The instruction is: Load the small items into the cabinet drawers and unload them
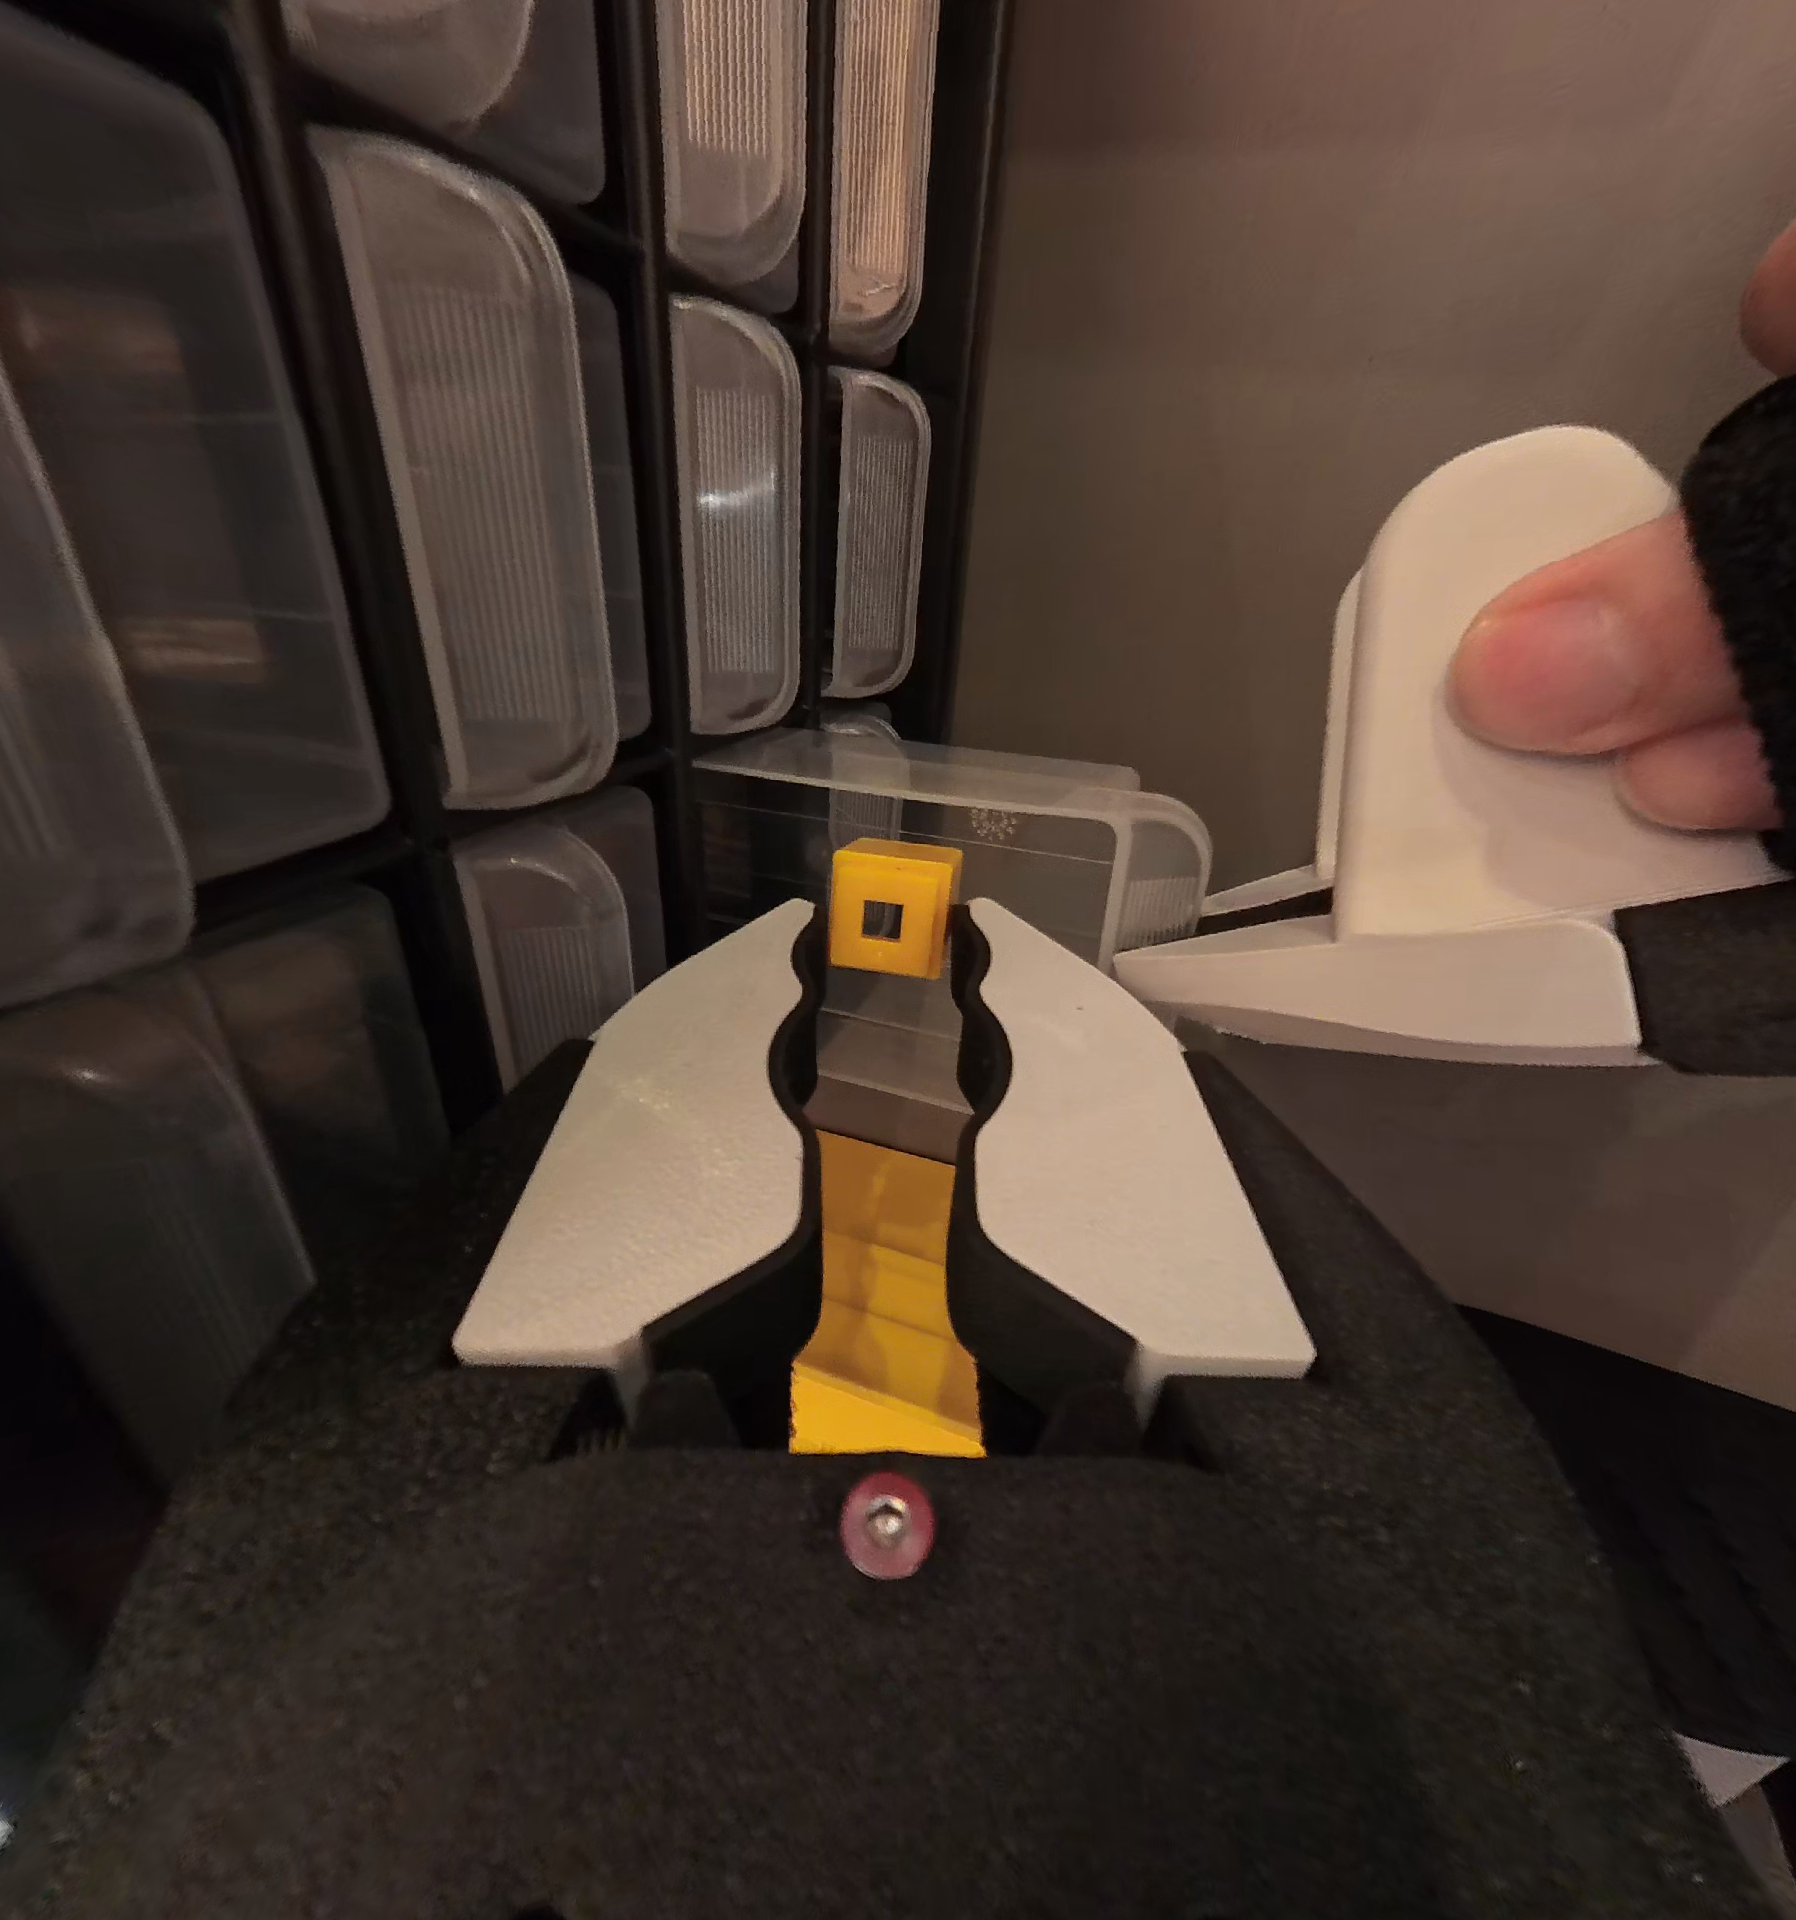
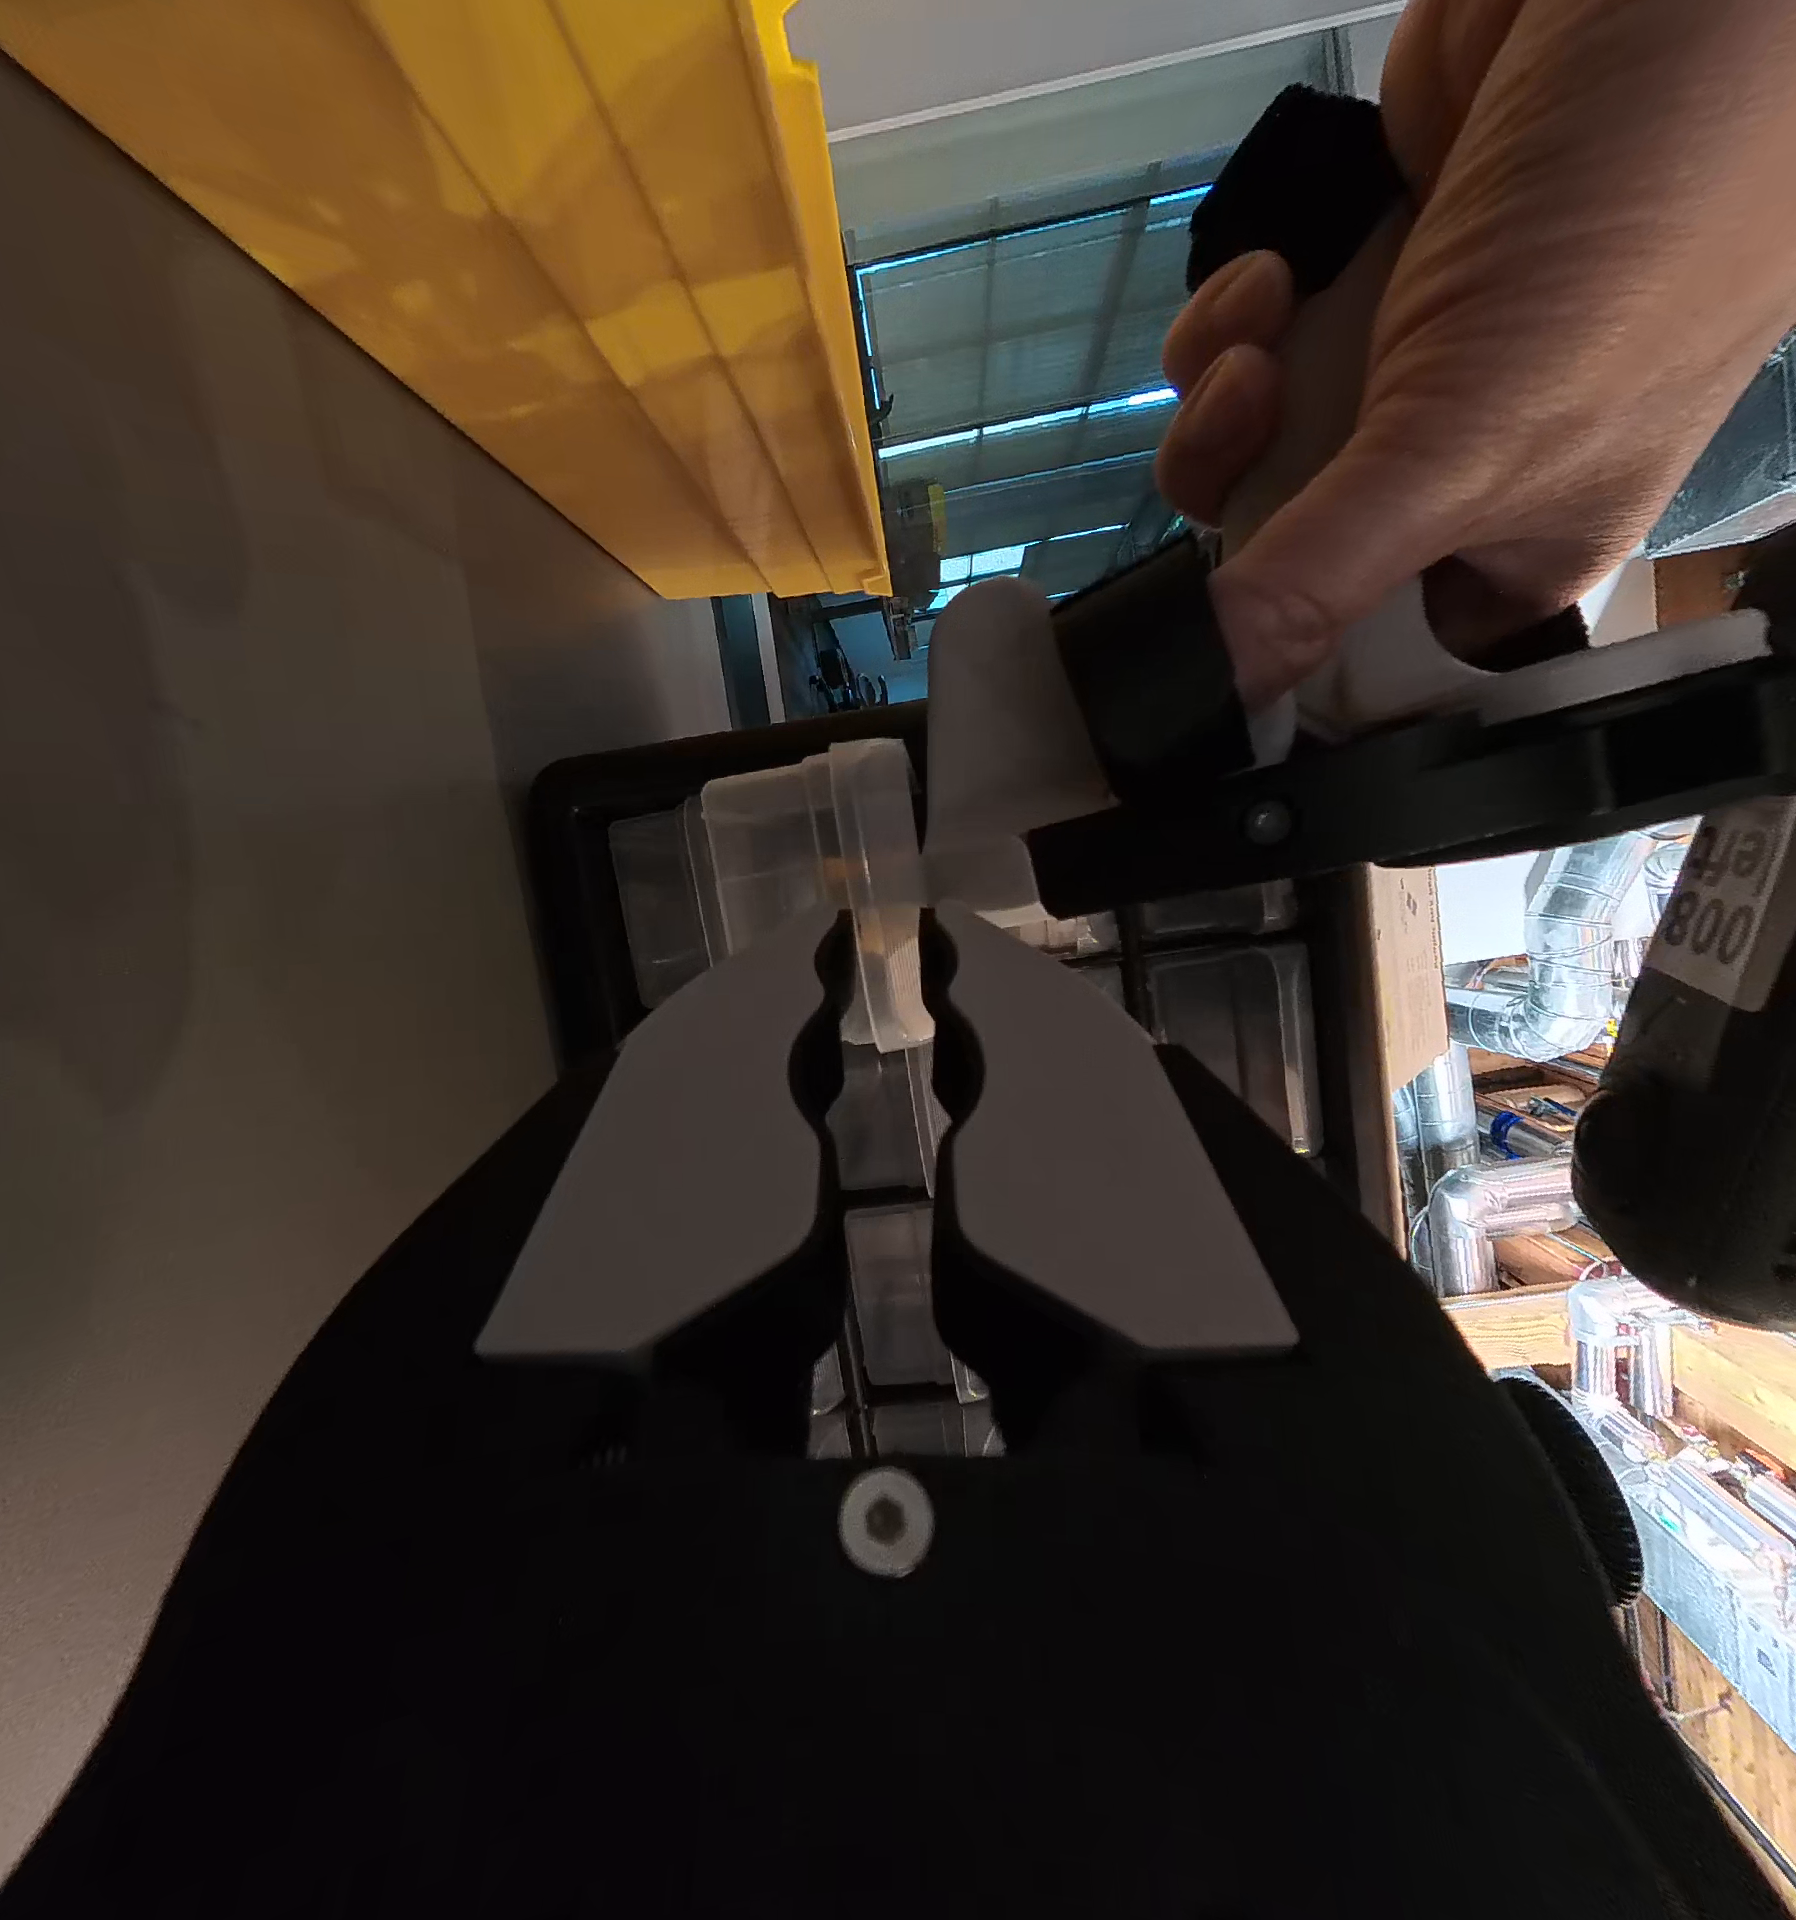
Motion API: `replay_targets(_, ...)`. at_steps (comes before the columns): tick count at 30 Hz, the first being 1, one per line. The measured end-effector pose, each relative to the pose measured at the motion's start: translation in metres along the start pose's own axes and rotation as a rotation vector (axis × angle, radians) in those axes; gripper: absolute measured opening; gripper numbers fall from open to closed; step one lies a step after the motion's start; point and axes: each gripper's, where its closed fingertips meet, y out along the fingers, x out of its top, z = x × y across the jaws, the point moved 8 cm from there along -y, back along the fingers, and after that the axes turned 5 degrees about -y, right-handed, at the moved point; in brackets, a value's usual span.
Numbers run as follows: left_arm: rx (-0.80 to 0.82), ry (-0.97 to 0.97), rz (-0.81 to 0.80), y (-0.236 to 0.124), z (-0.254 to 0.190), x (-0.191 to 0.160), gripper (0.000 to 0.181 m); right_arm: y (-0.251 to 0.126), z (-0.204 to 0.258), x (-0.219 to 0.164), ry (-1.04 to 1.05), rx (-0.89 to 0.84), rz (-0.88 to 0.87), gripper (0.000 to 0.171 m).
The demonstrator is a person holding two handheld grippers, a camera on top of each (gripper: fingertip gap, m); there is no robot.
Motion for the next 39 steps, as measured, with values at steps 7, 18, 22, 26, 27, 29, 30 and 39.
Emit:
replay_targets(7, 0.013, -0.027, -0.037, -0.006, 0.000, -0.001, 0.026, 0.000, -0.001, 0.000, 0.005, 0.003, 0.002, 0.013)
replay_targets(18, 0.218, -0.438, -0.510, -0.080, -0.003, -0.052, 0.024, 0.003, 0.000, -0.001, 0.009, 0.011, 0.019, 0.013)
replay_targets(22, 0.288, -0.587, -0.656, -0.084, -0.041, -0.092, 0.019, 0.013, 0.001, -0.002, -0.013, 0.013, 0.049, 0.013)
replay_targets(26, 0.334, -0.698, -0.761, -0.079, -0.075, -0.122, 0.015, 0.028, 0.000, -0.008, -0.008, 0.010, 0.075, 0.013)
replay_targets(27, 0.319, -0.730, -0.773, -0.074, -0.081, -0.127, 0.015, 0.032, 0.000, -0.010, -0.004, 0.010, 0.083, 0.013)
replay_targets(29, 0.271, -0.772, -0.777, -0.063, -0.094, -0.133, 0.016, 0.038, -0.002, -0.012, 0.010, 0.012, 0.092, 0.013)
replay_targets(30, 0.266, -0.780, -0.774, -0.057, -0.100, -0.135, 0.020, 0.040, -0.002, -0.013, 0.015, 0.014, 0.096, 0.013)
replay_targets(39, 0.331, -0.883, -0.895, -0.047, -0.113, -0.161, 0.026, 0.060, -0.001, -0.019, 0.018, -0.004, 0.130, 0.013)
